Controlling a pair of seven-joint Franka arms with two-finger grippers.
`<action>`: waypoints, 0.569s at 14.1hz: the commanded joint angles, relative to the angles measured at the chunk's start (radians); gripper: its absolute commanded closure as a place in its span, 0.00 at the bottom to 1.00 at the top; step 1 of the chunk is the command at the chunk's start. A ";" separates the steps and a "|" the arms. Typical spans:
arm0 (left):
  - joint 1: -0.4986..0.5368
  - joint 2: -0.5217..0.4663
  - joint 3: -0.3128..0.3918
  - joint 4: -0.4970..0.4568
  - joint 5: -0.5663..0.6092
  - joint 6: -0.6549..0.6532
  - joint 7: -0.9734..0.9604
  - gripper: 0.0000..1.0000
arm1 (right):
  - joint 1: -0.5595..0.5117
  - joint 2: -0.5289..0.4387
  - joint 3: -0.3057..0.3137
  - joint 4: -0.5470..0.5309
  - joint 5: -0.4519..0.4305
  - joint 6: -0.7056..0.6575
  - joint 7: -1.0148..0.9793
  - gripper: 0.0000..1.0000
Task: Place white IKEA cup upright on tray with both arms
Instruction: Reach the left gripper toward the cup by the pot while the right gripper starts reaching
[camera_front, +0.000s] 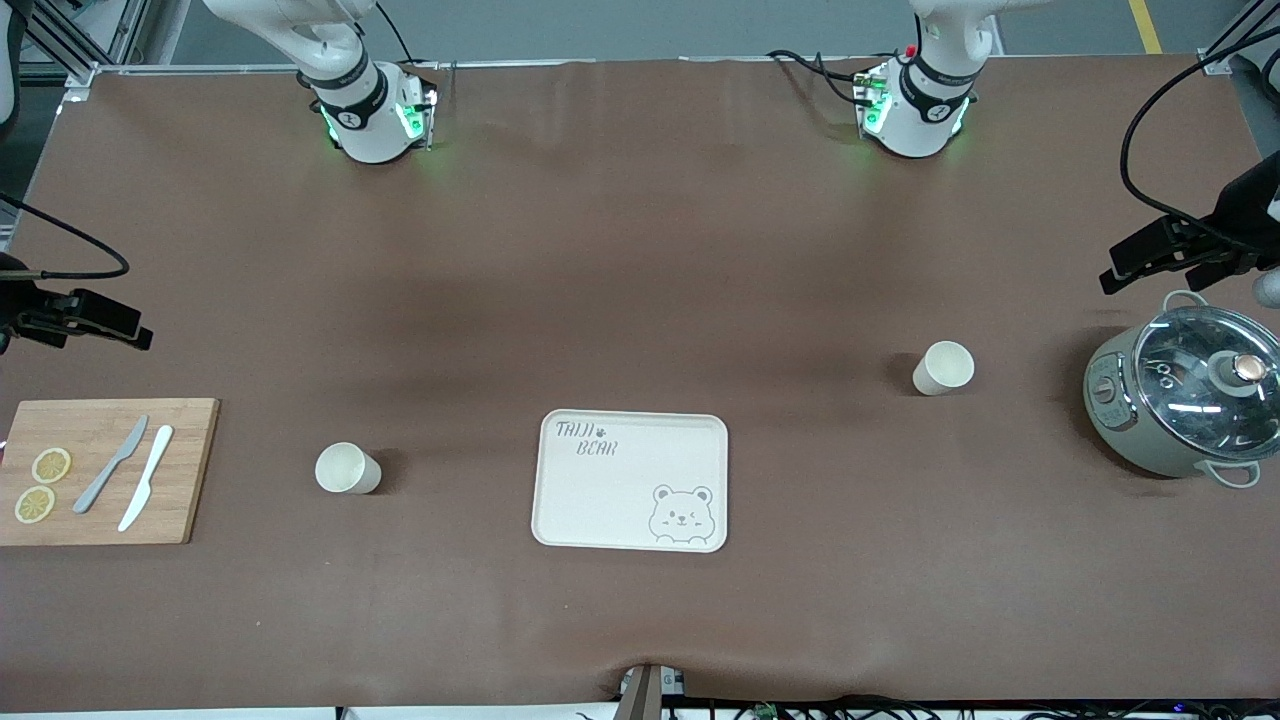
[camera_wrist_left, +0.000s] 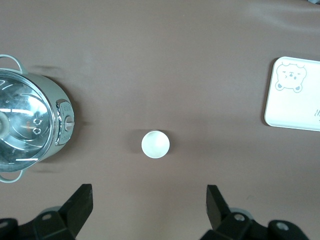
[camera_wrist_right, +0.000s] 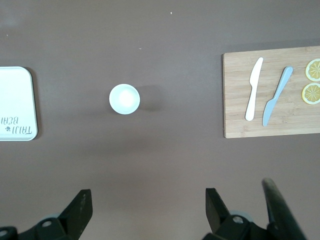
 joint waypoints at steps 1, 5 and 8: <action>-0.014 0.009 -0.008 0.017 0.013 -0.017 -0.006 0.00 | -0.007 -0.012 0.010 0.002 -0.013 -0.014 0.017 0.00; -0.016 0.017 -0.010 0.017 0.011 -0.017 -0.003 0.00 | -0.007 -0.012 0.010 0.002 -0.013 -0.014 0.017 0.00; -0.015 0.020 -0.008 0.017 0.013 -0.017 0.005 0.00 | -0.007 -0.012 0.011 0.002 -0.013 -0.014 0.017 0.00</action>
